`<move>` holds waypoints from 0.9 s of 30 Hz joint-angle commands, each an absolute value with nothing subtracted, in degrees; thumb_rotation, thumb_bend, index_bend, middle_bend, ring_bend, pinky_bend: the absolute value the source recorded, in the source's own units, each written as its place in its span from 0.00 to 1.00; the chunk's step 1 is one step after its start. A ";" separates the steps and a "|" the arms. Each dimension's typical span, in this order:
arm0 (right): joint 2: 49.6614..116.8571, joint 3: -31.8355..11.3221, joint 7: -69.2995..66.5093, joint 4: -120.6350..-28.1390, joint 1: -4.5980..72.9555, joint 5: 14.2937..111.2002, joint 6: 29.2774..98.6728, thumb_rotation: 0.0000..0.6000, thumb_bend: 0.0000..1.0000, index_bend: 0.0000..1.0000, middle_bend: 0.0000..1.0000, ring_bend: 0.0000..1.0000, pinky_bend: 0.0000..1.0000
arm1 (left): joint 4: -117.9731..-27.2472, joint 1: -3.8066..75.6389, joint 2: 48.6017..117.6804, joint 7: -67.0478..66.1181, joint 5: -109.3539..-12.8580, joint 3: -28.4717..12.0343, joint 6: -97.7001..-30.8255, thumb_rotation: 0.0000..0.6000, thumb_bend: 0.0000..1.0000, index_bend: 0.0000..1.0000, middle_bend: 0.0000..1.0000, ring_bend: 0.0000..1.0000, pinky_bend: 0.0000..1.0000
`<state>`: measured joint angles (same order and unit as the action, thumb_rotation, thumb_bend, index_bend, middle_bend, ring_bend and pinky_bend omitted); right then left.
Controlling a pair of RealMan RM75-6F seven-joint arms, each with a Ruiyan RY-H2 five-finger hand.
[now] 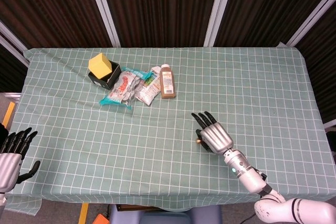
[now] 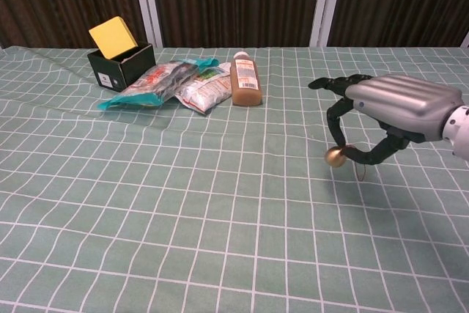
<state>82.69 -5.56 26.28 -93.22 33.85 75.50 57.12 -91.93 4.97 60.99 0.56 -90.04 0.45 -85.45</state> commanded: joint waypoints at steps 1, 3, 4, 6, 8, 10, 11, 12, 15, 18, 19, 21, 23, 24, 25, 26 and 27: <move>84.72 -7.97 25.05 -93.62 36.46 73.53 54.68 1.00 0.61 0.77 0.07 0.00 0.00 | -92.21 4.81 60.89 0.47 -90.17 0.24 -86.08 1.00 0.38 0.00 0.00 0.00 0.06; 85.82 -8.41 26.03 -92.56 37.55 72.25 53.62 1.00 0.61 0.77 0.07 0.00 0.00 | -92.39 4.58 60.90 0.51 -90.70 0.19 -86.94 1.00 0.38 0.00 0.00 0.00 0.06; 85.87 -8.27 26.51 -92.38 37.60 71.87 53.54 1.00 0.61 0.77 0.07 0.00 0.00 | -92.39 4.52 60.90 0.57 -90.88 0.21 -87.16 1.00 0.38 0.00 0.00 0.00 0.06; 85.84 -8.13 26.89 -92.38 37.58 71.60 53.60 1.00 0.61 0.77 0.07 0.00 0.00 | -92.36 4.47 60.89 0.64 -90.99 0.23 -87.29 1.00 0.38 0.00 0.00 0.00 0.06; 85.27 -7.19 27.77 -92.58 36.99 71.21 54.02 1.00 0.61 0.77 0.07 0.00 0.00 | -92.17 4.38 60.83 0.95 -91.14 0.28 -87.48 1.00 0.38 0.00 0.00 0.00 0.06; 84.42 -6.04 27.69 -93.90 36.11 71.12 54.73 1.00 0.61 0.77 0.07 0.00 0.00 | -91.68 4.41 60.70 1.61 -90.74 0.35 -86.97 1.00 0.38 0.00 0.00 0.00 0.06; 85.10 -6.23 27.40 -93.97 36.54 71.01 54.31 1.00 0.61 0.77 0.07 0.00 0.00 | -91.65 4.47 60.57 1.82 -90.09 0.30 -86.42 1.00 0.38 0.00 0.00 0.00 0.06; 85.85 -6.39 27.67 -93.32 36.99 70.58 53.88 1.00 0.61 0.77 0.07 0.00 0.00 | -91.76 4.51 60.46 1.85 -90.07 0.23 -86.41 1.00 0.38 0.00 0.00 0.00 0.06; 87.51 -6.02 29.22 -91.41 38.06 68.88 52.44 1.00 0.61 0.77 0.07 0.00 0.00 | -91.91 4.25 60.32 2.10 -90.73 0.26 -87.29 1.00 0.38 0.00 0.00 0.00 0.06; 88.56 -5.62 30.84 -90.19 38.73 67.42 51.70 1.00 0.61 0.77 0.07 0.00 0.00 | -91.86 4.15 60.31 2.14 -90.47 0.16 -87.35 1.00 0.38 0.00 0.00 0.00 0.06; 88.99 -5.55 31.33 -89.81 38.95 66.74 51.49 1.00 0.61 0.77 0.07 0.00 0.00 | -91.84 4.18 60.32 2.17 -90.38 0.14 -87.23 1.00 0.38 0.00 0.00 0.00 0.06; 89.51 -5.47 31.91 -89.36 39.23 65.86 51.33 1.00 0.61 0.77 0.07 0.00 0.00 | -91.81 4.27 60.32 2.15 -90.36 0.18 -86.98 1.00 0.38 0.00 0.00 0.00 0.06; 89.97 -5.29 32.55 -88.98 39.45 65.15 51.39 1.00 0.61 0.77 0.07 0.00 0.00 | -91.81 4.34 60.31 2.20 -90.49 0.26 -86.80 1.00 0.38 0.00 0.00 0.00 0.06; 90.12 -5.18 32.80 -88.85 39.54 64.93 51.39 1.00 0.61 0.77 0.07 0.00 0.00 | -91.82 4.36 60.31 2.18 -90.55 0.28 -86.77 1.00 0.38 0.00 0.00 0.00 0.06; 90.29 -5.02 33.13 -88.66 39.67 64.64 51.36 1.00 0.61 0.77 0.07 0.00 0.00 | -91.85 4.36 60.33 2.12 -90.62 0.30 -86.77 1.00 0.38 0.00 0.00 0.00 0.06; 90.42 -4.90 33.42 -88.51 39.77 64.43 51.36 1.00 0.61 0.77 0.07 0.00 0.00 | -91.88 4.35 60.33 2.06 -90.69 0.33 -86.78 1.00 0.38 0.00 0.00 0.00 0.06; 90.60 -4.78 33.72 -88.31 39.91 64.09 51.29 1.00 0.61 0.77 0.07 0.00 0.00 | -91.92 4.35 60.33 1.97 -90.76 0.38 -86.76 1.00 0.38 0.00 0.00 0.00 0.06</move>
